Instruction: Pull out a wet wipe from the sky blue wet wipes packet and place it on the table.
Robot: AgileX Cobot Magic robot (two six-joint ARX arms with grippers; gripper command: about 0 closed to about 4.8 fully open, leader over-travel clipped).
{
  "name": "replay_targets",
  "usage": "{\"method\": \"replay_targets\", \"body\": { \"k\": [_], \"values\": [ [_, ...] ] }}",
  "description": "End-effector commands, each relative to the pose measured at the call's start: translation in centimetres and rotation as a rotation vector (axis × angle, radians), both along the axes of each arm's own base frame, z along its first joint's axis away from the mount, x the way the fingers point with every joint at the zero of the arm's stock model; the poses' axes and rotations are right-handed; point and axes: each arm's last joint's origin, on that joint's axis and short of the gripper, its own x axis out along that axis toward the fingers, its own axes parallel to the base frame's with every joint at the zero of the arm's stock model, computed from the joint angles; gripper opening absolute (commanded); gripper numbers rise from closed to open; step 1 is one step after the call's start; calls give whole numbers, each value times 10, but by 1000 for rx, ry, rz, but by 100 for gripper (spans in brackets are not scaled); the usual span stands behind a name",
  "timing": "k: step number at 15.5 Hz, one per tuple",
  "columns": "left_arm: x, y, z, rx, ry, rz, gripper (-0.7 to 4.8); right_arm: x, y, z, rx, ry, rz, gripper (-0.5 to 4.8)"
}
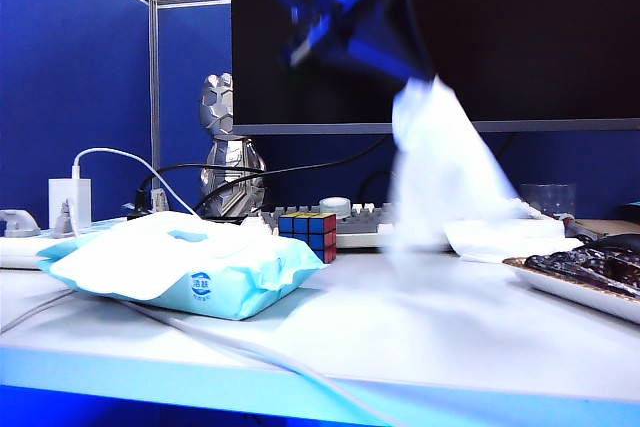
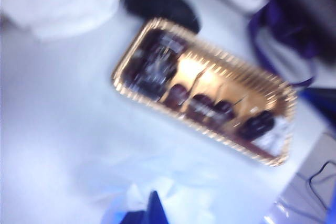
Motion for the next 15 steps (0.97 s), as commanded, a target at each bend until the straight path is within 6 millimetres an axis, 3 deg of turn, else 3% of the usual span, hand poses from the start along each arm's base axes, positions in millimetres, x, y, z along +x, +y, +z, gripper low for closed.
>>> {"method": "replay_targets", "body": {
  "k": [1, 3, 4, 5, 6, 7, 9, 11, 12, 13, 14, 15],
  "values": [
    [4, -6, -16, 38, 32, -8, -6, 0, 0, 0, 2, 1, -3, -1],
    [6, -8, -23, 46, 53, -27, -5, 0, 0, 0, 2, 1, -3, -1],
    [6, -8, -24, 45, 55, -31, 31, 0, 0, 0, 2, 1, -3, -1],
    [6, -9, -23, 41, 53, -32, 119, 0, 0, 0, 2, 1, -3, -1],
    [5, -10, -22, 36, 51, -33, 256, 0, 0, 0, 2, 1, -3, -1],
    [5, -10, -21, 34, 48, -32, 282, 0, 0, 0, 2, 1, -3, -1],
    [6, -10, -16, 23, 38, -32, 282, 0, 0, 0, 2, 1, -3, -1],
    [10, -15, 11, -23, -8, -32, 282, 0, 0, 0, 2, 1, -3, -1],
    [11, -16, 30, -55, -45, -27, 229, 0, 0, 0, 2, 1, -3, 0],
    [12, -17, 54, -100, -94, -31, 88, 0, 0, 0, 2, 1, -3, -1],
    [11, -16, 78, -143, -149, -36, -6, 0, 0, 0, 2, 1, -3, 0],
    [9, -14, 96, -171, -196, -41, -5, 0, 0, 0, 2, 1, -3, 0]
  ]
}}
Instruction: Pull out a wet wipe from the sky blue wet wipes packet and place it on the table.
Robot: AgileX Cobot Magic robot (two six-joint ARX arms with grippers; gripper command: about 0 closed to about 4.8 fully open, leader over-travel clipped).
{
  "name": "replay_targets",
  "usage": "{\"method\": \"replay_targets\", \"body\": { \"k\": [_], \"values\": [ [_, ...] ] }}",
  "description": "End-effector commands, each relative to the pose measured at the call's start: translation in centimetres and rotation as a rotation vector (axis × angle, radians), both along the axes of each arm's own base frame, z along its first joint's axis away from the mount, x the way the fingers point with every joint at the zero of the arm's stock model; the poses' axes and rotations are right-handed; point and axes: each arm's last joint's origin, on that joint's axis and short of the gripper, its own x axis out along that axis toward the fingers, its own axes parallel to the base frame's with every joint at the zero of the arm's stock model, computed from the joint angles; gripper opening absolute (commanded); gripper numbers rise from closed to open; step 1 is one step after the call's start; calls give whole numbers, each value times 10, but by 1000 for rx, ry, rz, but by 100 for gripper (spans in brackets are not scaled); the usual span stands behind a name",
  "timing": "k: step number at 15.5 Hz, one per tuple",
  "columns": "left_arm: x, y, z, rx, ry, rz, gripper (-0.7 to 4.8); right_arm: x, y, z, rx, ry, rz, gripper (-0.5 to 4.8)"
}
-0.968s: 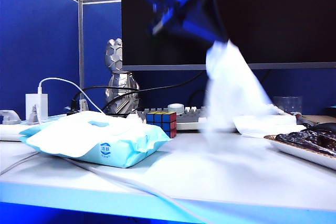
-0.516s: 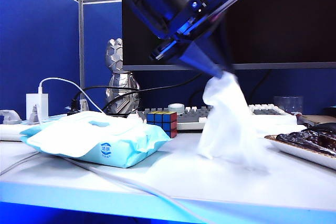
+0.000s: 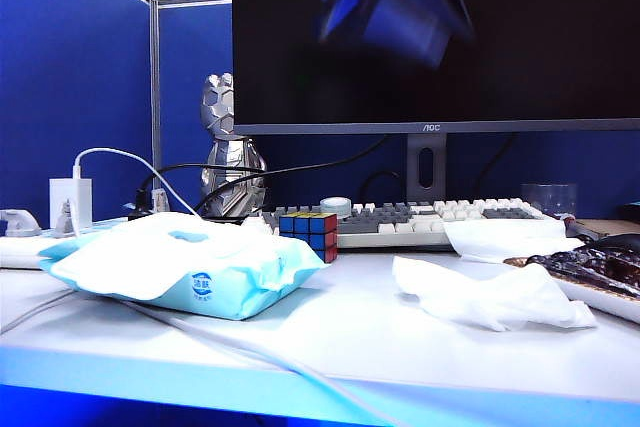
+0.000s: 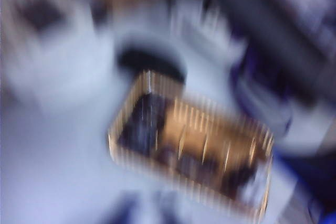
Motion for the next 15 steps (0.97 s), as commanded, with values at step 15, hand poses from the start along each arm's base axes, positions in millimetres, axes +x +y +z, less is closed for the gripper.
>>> {"method": "replay_targets", "body": {
  "k": [15],
  "values": [
    [-148, 237, 220, -12, -713, 557, -5, 0, 0, 0, 2, 1, -3, -1]
  ]
}}
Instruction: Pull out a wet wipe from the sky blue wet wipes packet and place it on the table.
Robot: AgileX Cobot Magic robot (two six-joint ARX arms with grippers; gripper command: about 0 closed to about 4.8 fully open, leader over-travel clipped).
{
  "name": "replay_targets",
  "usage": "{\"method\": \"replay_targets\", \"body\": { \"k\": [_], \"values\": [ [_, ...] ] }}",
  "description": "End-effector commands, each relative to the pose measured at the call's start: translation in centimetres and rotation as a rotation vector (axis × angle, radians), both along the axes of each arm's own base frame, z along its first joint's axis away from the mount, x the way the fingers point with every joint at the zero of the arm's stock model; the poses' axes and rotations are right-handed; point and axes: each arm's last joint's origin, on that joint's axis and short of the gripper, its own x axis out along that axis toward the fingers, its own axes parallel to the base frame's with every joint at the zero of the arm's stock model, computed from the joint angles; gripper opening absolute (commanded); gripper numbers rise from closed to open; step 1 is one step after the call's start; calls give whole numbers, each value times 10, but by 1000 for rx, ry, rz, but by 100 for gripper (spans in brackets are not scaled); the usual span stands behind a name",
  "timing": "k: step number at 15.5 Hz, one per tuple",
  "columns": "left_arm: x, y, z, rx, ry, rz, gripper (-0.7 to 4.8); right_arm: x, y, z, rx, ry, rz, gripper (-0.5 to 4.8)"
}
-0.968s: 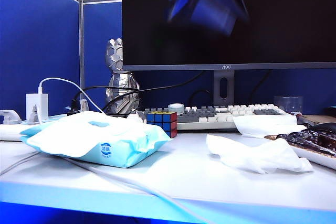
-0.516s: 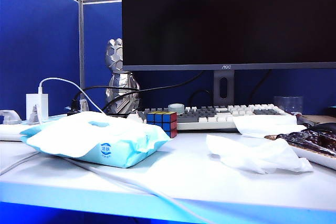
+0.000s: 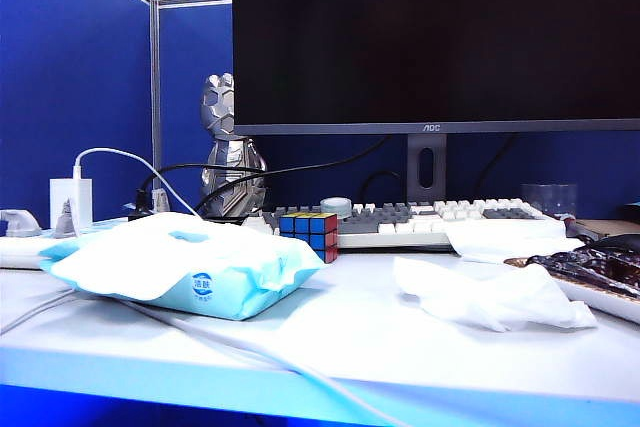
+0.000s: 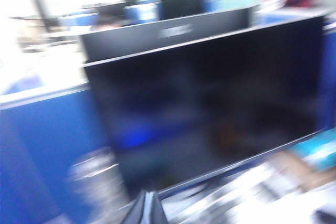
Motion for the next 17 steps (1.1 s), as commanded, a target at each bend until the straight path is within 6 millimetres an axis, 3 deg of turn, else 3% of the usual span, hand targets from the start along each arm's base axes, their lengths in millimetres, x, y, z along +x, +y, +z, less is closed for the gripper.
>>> {"method": "replay_targets", "body": {
  "k": [1, 5, 9, 11, 12, 13, 14, 17],
  "values": [
    [-30, 27, -8, 119, 58, 156, -5, 0, 0, 0, 2, 1, -3, -1],
    [-69, 48, -31, 128, 98, 207, -5, 0, 0, 0, 3, 2, -3, -1],
    [-73, 51, -81, 121, 132, 211, -5, 0, 0, 0, 2, 2, -3, 0],
    [-69, 51, -110, 51, 99, 238, -5, 0, 0, 0, 2, 2, -3, -1],
    [-62, 51, -142, 29, 61, 256, -5, 0, 0, 0, 3, 2, -3, -1],
    [-60, 51, -158, 26, 55, 264, -5, 0, 0, 0, 2, 2, -3, 0],
    [-56, 50, -186, 20, 64, 270, -5, 0, 0, 0, 2, 2, -3, -1],
    [-45, 46, -239, -66, 90, 251, -5, 0, 0, 0, 3, 2, -2, -1]
  ]
}}
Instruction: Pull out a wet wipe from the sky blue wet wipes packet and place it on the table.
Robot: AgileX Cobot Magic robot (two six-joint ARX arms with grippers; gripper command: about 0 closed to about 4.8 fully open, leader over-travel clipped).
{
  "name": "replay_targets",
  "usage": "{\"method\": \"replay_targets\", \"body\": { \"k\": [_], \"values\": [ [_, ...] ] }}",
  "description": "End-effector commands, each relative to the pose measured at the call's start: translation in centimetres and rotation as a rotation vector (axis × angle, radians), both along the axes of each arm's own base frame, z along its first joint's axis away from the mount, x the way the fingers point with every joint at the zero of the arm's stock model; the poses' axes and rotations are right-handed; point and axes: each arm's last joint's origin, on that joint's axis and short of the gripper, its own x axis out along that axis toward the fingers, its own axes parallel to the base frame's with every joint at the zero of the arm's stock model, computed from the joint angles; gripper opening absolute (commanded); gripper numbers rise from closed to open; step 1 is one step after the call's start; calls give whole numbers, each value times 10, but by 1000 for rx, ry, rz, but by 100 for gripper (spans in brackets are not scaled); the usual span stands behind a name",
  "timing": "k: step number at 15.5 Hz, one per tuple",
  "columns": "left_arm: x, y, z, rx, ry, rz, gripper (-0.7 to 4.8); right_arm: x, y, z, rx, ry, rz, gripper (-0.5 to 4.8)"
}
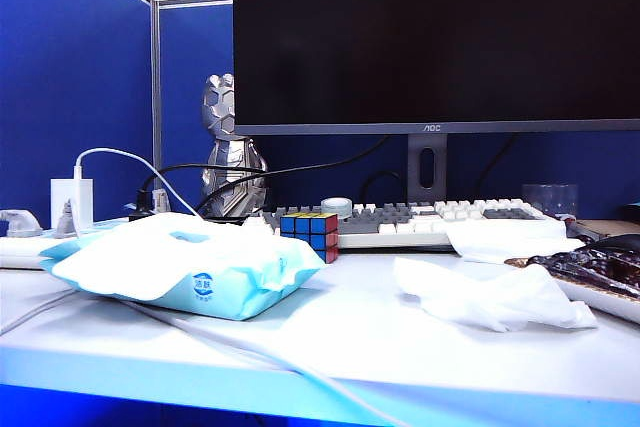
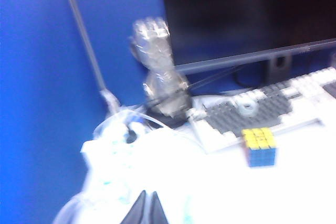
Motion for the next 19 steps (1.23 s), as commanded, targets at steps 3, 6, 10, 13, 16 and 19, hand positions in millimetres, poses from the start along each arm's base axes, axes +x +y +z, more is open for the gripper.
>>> {"method": "replay_targets", "body": {
  "k": [3, 6, 10, 13, 16, 19],
  "values": [
    [19, -7, -87, -177, -60, -14, -5, 0, 0, 0, 2, 1, -2, -1],
    [22, -8, -113, -218, -34, -7, -5, 0, 0, 0, 2, 2, -2, -1],
    [15, -5, -137, -226, -62, -6, -5, 0, 0, 0, 2, 2, -2, 0],
    [11, 4, -148, -260, -109, 53, -5, 0, 0, 0, 2, 2, -2, -1],
    [8, 16, -158, -315, -160, 154, -4, 0, 0, 0, 2, 1, -3, -1],
    [7, 18, -165, -320, -119, 166, -5, 0, 0, 0, 2, 2, -3, -1]
  ]
}}
